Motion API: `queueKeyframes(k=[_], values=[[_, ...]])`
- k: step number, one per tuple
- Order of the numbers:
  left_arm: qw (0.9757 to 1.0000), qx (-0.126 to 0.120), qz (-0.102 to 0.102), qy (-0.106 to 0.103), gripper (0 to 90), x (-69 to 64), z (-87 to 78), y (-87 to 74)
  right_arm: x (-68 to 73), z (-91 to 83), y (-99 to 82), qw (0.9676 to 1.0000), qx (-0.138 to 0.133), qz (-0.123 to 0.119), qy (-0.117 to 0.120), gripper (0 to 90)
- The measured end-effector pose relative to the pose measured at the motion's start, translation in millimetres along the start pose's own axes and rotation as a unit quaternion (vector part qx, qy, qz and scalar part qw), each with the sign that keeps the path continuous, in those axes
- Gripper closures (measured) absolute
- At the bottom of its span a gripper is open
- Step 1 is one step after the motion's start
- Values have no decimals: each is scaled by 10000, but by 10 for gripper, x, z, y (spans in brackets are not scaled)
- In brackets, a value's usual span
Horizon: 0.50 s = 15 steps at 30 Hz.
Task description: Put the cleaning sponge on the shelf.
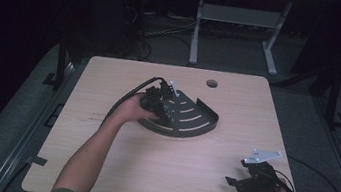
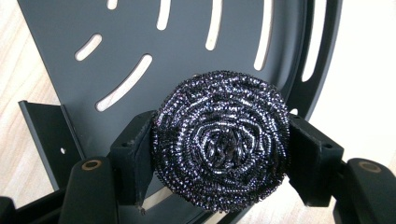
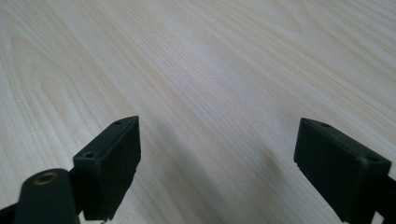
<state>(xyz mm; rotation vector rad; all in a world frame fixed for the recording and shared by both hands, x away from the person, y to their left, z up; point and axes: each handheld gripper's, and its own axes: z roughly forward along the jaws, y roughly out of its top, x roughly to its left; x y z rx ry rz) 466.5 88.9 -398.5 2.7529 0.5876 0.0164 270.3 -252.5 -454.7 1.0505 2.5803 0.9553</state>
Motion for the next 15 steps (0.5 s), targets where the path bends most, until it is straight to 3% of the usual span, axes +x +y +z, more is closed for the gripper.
queueKeyframes(k=[5,15], values=[[9999,15,-135,-28,321,41,79,-2,5,0,-2,10000,13,19,20,144],[9997,143,-174,-28,321,96,191,13,-6,-9,-9,10000,-2,27,8,144]])
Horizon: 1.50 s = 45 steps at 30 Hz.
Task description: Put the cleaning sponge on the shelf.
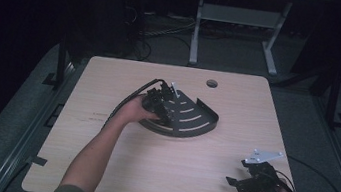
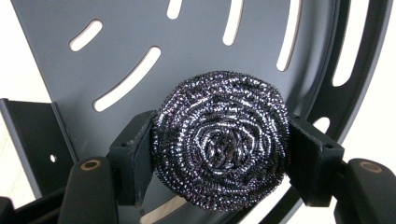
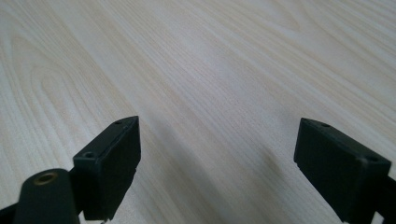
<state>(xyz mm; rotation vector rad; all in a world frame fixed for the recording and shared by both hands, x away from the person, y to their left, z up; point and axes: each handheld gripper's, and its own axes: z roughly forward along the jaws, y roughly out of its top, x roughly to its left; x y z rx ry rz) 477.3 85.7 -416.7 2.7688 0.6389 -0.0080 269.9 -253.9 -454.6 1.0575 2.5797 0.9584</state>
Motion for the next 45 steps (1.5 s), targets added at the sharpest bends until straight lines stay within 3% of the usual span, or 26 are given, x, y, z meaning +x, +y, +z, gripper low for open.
queueKeyframes(k=[28,45], values=[[9999,90,-137,6,318,71,92,2,2,16,5,10000,30,-21,44,144],[9998,-17,-179,29,267,71,49,5,11,30,23,10000,39,-53,60,144]])
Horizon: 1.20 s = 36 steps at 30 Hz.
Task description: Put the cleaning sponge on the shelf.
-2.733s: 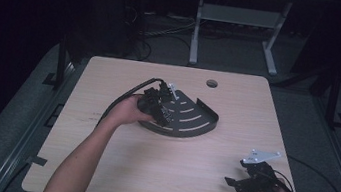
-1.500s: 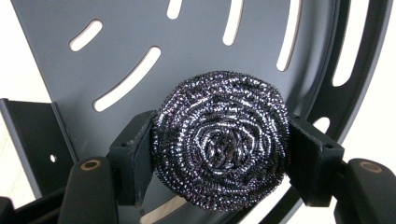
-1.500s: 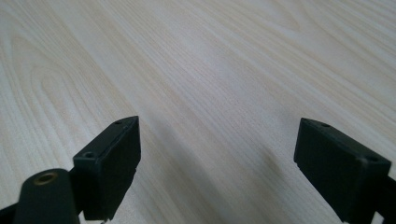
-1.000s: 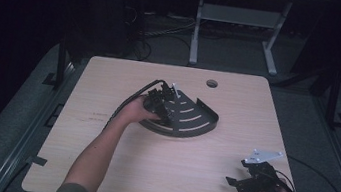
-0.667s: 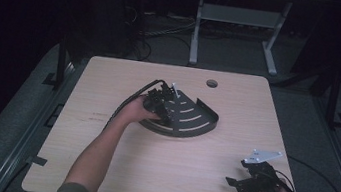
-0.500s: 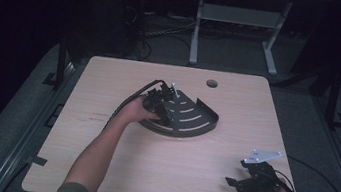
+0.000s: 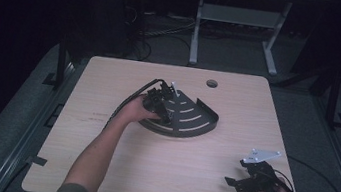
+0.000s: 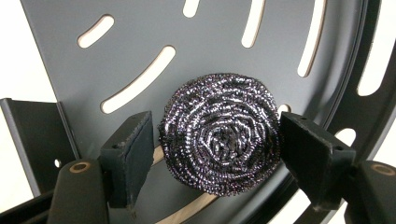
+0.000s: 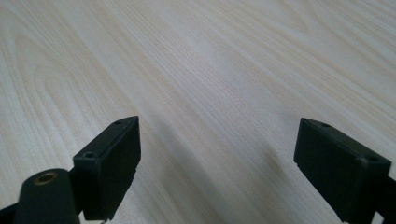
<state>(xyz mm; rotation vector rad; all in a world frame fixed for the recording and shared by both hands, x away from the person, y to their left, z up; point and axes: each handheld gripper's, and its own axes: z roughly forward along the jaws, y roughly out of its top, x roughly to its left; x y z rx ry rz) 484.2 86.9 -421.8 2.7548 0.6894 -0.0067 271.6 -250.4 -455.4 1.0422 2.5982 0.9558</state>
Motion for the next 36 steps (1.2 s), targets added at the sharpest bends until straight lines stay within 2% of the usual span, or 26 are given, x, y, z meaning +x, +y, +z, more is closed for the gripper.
queueKeyframes(k=[11,18,23,31,36], values=[[10000,-47,44,-1,230,-40,-76,-11,5,8,13,10000,5,15,10,144],[9999,-79,85,95,211,-93,-156,-36,-4,2,8,10000,13,59,-13,144],[9998,-83,124,98,209,-129,-219,-78,-13,2,21,10000,-6,31,-64,144],[9996,-240,101,94,208,-194,-284,-189,-5,17,34,10000,29,13,-69,144],[9996,-217,150,87,208,-241,-335,-236,-4,18,20,10000,43,39,-69,144]])
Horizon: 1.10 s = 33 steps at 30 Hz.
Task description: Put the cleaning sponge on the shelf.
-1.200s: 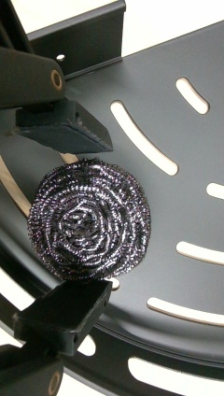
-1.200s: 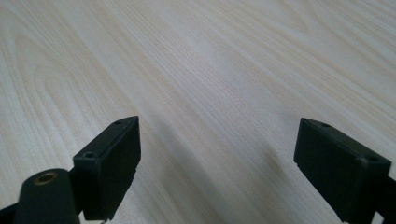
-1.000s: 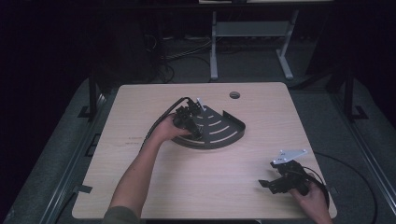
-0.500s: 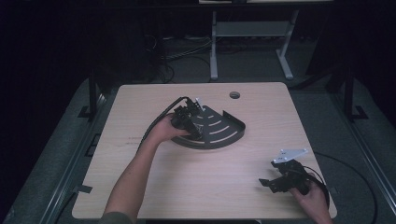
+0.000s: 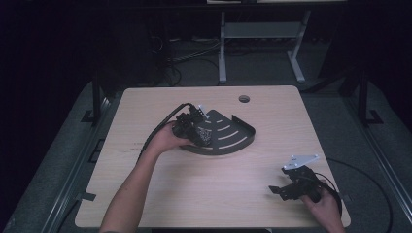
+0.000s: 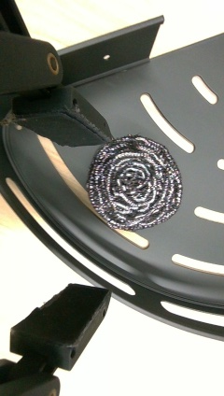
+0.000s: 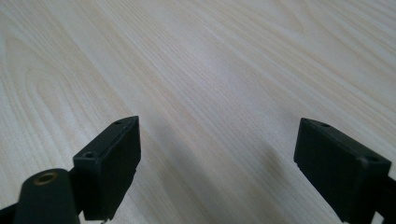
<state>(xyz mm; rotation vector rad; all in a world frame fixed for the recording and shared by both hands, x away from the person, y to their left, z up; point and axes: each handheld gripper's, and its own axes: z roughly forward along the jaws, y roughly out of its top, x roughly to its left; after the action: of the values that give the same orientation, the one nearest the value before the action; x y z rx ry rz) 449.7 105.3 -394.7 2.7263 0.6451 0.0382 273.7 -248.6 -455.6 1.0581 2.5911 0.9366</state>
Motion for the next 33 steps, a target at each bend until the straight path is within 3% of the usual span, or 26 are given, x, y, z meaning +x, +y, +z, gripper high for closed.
queueKeyframes(k=[4,13,24,33], values=[[9999,-114,5,45,208,-43,-59,-25,15,8,14,10000,-20,-7,2,144],[9999,-68,100,50,208,-129,-127,-110,34,28,34,10000,6,-58,47,144],[9998,-180,-33,57,206,-181,-140,-322,29,38,41,10000,32,-42,18,144],[9995,-288,37,155,208,-266,-201,-414,30,42,37,10000,40,-31,26,144]])
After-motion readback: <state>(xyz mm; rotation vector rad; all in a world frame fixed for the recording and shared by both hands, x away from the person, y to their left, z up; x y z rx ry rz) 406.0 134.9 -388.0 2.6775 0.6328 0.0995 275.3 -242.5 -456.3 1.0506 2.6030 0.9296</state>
